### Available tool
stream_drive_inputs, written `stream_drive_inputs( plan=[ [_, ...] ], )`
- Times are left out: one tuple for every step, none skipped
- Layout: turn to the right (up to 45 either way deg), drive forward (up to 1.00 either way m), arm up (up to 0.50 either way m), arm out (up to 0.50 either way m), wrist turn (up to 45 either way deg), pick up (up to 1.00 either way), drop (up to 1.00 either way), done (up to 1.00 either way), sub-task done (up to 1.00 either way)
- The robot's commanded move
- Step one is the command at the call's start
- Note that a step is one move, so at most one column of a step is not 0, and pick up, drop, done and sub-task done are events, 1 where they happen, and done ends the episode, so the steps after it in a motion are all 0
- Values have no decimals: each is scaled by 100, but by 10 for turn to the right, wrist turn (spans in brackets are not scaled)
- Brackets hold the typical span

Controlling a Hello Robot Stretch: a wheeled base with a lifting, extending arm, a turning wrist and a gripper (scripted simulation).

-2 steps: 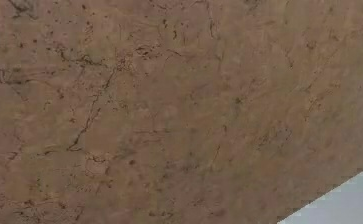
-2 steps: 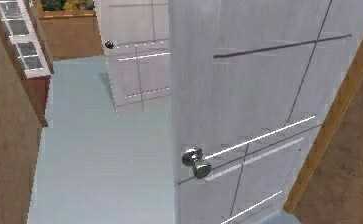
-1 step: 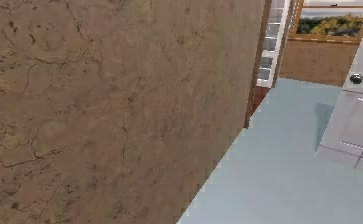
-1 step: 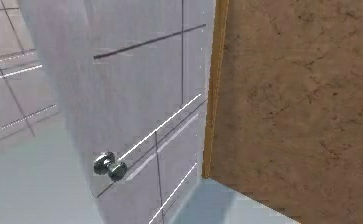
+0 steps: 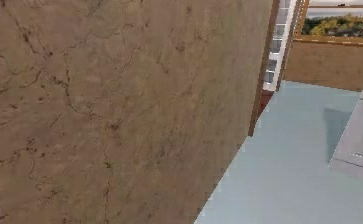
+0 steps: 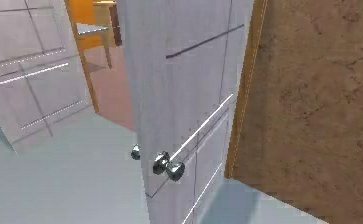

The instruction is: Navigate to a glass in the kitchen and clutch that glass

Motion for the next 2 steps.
stream_drive_inputs(
  plan=[
    [330, 0, 0, 0, 0, 0, 0, 0, 0],
    [0, 100, 0, 0, 0, 0, 0, 0, 0]
  ],
)
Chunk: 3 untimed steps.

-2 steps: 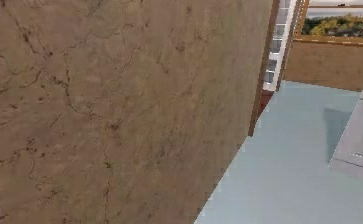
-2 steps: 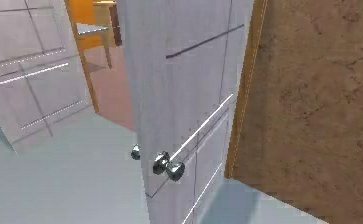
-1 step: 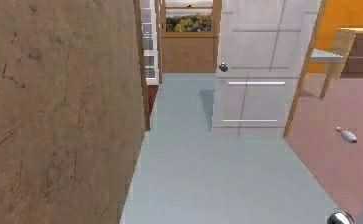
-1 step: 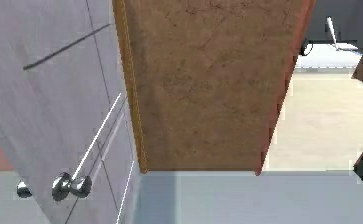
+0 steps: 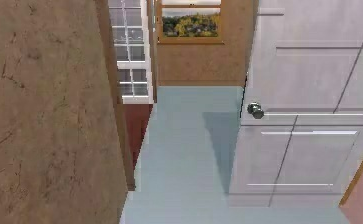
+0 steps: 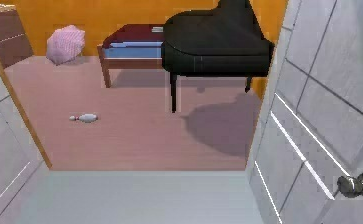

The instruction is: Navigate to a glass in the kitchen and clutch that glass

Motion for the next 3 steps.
stream_drive_inputs(
  plan=[
    [0, 100, 0, 0, 0, 0, 0, 0, 0],
    [0, 40, 0, 0, 0, 0, 0, 0, 0],
    [0, 45, 0, 0, 0, 0, 0, 0, 0]
  ],
)
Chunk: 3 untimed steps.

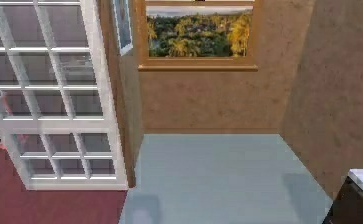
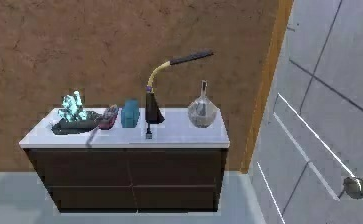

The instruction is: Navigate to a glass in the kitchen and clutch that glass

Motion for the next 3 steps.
stream_drive_inputs(
  plan=[
    [-450, 0, 0, 0, 0, 0, 0, 0, 0],
    [-450, 0, 0, 0, 0, 0, 0, 0, 0],
    [0, 100, 0, 0, 0, 0, 0, 0, 0]
  ],
)
